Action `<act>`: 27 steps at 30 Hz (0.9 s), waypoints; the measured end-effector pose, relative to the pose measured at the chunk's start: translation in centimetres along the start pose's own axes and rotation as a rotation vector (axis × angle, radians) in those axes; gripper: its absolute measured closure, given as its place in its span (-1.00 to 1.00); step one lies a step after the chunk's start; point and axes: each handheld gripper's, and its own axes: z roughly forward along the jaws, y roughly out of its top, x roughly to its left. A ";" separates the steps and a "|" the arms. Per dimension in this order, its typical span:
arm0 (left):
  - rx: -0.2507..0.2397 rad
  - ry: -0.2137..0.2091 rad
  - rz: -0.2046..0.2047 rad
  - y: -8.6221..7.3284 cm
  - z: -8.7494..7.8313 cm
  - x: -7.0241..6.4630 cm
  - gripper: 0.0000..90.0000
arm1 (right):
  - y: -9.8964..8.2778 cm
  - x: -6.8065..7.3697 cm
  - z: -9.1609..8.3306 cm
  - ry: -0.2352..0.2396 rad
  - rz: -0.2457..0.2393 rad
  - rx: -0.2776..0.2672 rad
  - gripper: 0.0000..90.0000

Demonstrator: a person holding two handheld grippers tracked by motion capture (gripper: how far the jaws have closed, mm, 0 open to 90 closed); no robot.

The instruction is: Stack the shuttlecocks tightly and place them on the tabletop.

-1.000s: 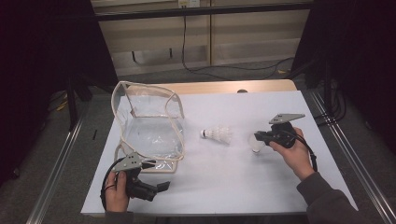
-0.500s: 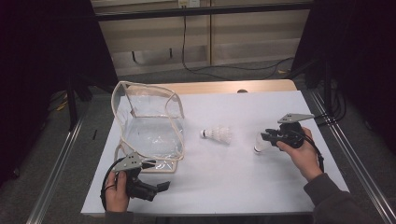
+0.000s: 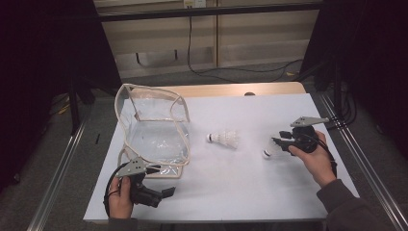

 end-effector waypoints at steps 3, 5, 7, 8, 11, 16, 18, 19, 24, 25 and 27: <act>0.000 0.000 0.000 0.0 0.0 0.0 -0.94 | -0.1 -0.2 -0.1 -0.004 0.004 -0.006 0.21; -0.001 0.002 0.001 0.0 0.0 0.0 -0.94 | -0.2 -0.4 -0.2 -0.013 0.003 -0.006 0.16; -0.002 0.004 0.004 0.0 0.0 0.0 -0.94 | -0.2 -0.4 -0.3 -0.021 -0.004 -0.002 0.16; -0.001 0.003 0.004 0.0 0.0 0.0 -0.94 | -0.3 -0.5 -0.3 -0.027 -0.002 0.001 0.16; -0.002 0.003 0.003 0.0 0.0 0.0 -0.94 | -0.5 -0.8 -0.5 -0.029 0.000 0.002 0.32; -0.001 0.003 0.002 0.0 0.0 0.0 -0.94 | -1.1 -1.2 -0.6 -0.026 0.012 0.016 0.72; 0.000 0.003 -0.001 0.0 0.0 0.0 -0.94 | -1.2 -1.3 -0.6 -0.018 0.017 0.021 0.80; 0.000 0.004 -0.001 0.0 0.0 0.0 -0.94 | -1.3 -1.3 -0.6 -0.014 0.023 0.022 0.83; 0.000 0.003 -0.001 0.0 0.0 0.0 -0.94 | -1.5 -1.2 -0.4 0.000 0.021 0.037 0.95; 0.000 0.003 -0.001 0.0 0.0 0.0 -0.94 | -1.5 -1.2 -0.4 0.000 0.018 0.039 0.97; 0.000 0.003 0.000 0.0 0.0 0.0 -0.94 | -1.7 -1.1 -0.3 0.004 0.025 0.044 0.98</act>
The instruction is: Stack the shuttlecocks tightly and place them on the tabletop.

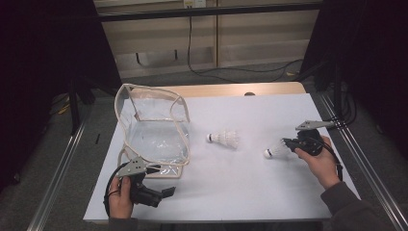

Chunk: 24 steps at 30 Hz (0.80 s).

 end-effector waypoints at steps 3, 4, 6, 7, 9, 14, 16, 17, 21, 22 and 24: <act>0.002 0.000 0.002 0.0 0.0 0.0 -0.94 | -0.3 -0.2 0.1 0.005 0.013 0.003 1.00; 0.001 0.000 0.000 0.0 0.0 0.0 -0.94 | -0.4 -0.3 0.1 0.005 0.015 0.004 1.00; 0.001 0.000 0.001 0.0 0.0 0.0 -0.94 | -0.6 -0.4 0.1 0.005 0.017 0.006 1.00; 0.001 0.001 0.000 0.0 0.0 0.0 -0.94 | -0.6 -0.4 0.1 0.007 0.019 0.007 1.00; -0.002 0.001 -0.001 0.0 0.0 0.0 -0.94 | -0.8 -0.4 0.1 0.009 0.018 0.005 1.00; 0.000 0.002 0.001 0.0 0.0 0.0 -0.94 | -1.0 -0.5 0.0 0.013 0.024 -0.002 1.00; 0.001 0.002 0.002 0.0 0.0 0.0 -0.94 | -1.0 -0.5 -0.1 0.017 0.023 -0.003 1.00; 0.001 0.002 0.001 0.0 0.0 0.0 -0.94 | -1.0 -0.5 -0.1 0.017 0.021 -0.006 1.00; 0.000 0.002 0.000 0.0 0.0 0.0 -0.94 | -1.1 -0.4 -0.2 0.018 0.018 -0.005 1.00; 0.000 0.001 0.000 0.0 0.0 0.0 -0.94 | -1.1 -0.4 -0.2 0.018 0.017 -0.007 1.00; 0.000 0.002 0.001 0.0 0.0 0.0 -0.94 | -1.1 -0.4 -0.3 0.019 0.019 -0.010 1.00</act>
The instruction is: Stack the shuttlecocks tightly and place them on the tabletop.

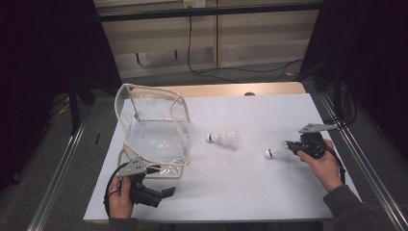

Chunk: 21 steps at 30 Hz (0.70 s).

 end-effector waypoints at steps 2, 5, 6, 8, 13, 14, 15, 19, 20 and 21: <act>-0.001 0.000 -0.001 0.0 0.0 0.0 -0.94 | -0.1 0.0 0.0 0.001 0.003 0.000 1.00; -0.001 0.000 -0.001 0.0 0.0 0.0 -0.94 | -0.2 -0.1 -0.1 -0.001 0.007 0.000 1.00; 0.000 0.001 0.000 0.0 0.0 0.0 -0.94 | -0.2 -0.1 -0.1 0.000 0.009 -0.003 1.00; 0.000 0.001 0.000 0.0 0.0 0.0 -0.94 | -0.2 -0.1 -0.2 0.000 0.014 -0.004 1.00; 0.000 0.002 0.000 0.0 0.0 0.0 -0.94 | -0.4 -0.2 -0.3 0.003 0.018 -0.004 1.00; 0.000 0.001 -0.001 0.0 0.0 0.0 -0.94 | -0.5 -0.3 -0.3 0.004 0.013 -0.006 1.00; 0.000 0.001 0.000 0.0 0.0 0.0 -0.94 | -0.5 -0.3 -0.3 0.004 0.016 -0.008 1.00; -0.001 -0.001 0.000 0.0 0.0 0.0 -0.94 | -0.6 -0.4 -0.6 0.008 0.026 -0.016 1.00; 0.000 0.000 0.001 0.0 0.0 0.0 -0.94 | -0.6 -0.4 -0.6 0.011 0.029 -0.016 1.00; 0.000 -0.001 -0.002 0.0 0.0 -0.1 -0.94 | -0.6 -0.4 -0.6 0.010 0.025 -0.017 1.00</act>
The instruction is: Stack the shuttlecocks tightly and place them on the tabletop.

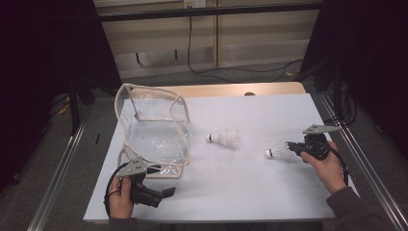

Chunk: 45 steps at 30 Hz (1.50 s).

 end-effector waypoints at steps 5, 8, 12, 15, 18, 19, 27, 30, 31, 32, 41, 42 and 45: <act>0.000 0.000 0.002 0.0 0.0 0.0 -0.94 | 0.0 -0.2 -0.2 0.001 0.008 -0.003 1.00; 0.000 0.000 0.003 0.0 0.0 0.0 -0.94 | 0.0 -0.3 -0.4 -0.001 0.009 0.000 1.00; 0.000 0.001 0.003 0.0 0.0 0.0 -0.94 | 0.1 -0.4 -0.8 -0.004 0.009 0.005 1.00; 0.000 0.001 0.000 0.0 0.0 0.0 -0.94 | 0.1 -0.5 -1.0 -0.010 0.006 0.007 1.00; 0.000 0.003 0.000 0.0 0.0 0.0 -0.94 | 0.2 -0.6 -1.3 -0.016 0.000 0.007 1.00; 0.002 0.003 0.000 0.0 0.0 0.0 -0.94 | 0.3 -0.6 -1.4 -0.018 0.000 0.007 1.00; 0.003 0.000 0.007 0.1 0.0 0.0 -0.94 | 1.0 -0.5 -2.3 -0.024 0.011 -0.016 0.82; 0.003 0.001 0.007 0.1 0.0 0.0 -0.94 | 1.3 -0.4 -2.5 -0.021 0.012 -0.025 0.64; 0.005 0.002 0.008 0.1 0.0 0.0 -0.94 | 1.4 -0.3 -2.6 -0.011 0.016 -0.030 0.62; 0.002 0.001 0.007 0.1 0.0 0.0 -0.94 | 1.4 -0.3 -2.6 -0.002 0.020 -0.029 0.56; 0.003 0.004 0.009 0.1 0.0 0.0 -0.94 | 1.4 0.6 -1.9 0.022 0.030 -0.019 -0.19; 0.003 0.005 0.009 0.1 0.0 0.0 -0.94 | 1.3 0.7 -1.7 0.026 0.028 -0.017 -0.22; 0.002 0.003 0.007 0.1 0.0 0.0 -0.94 | 1.0 0.9 -1.4 0.036 0.027 -0.010 -0.27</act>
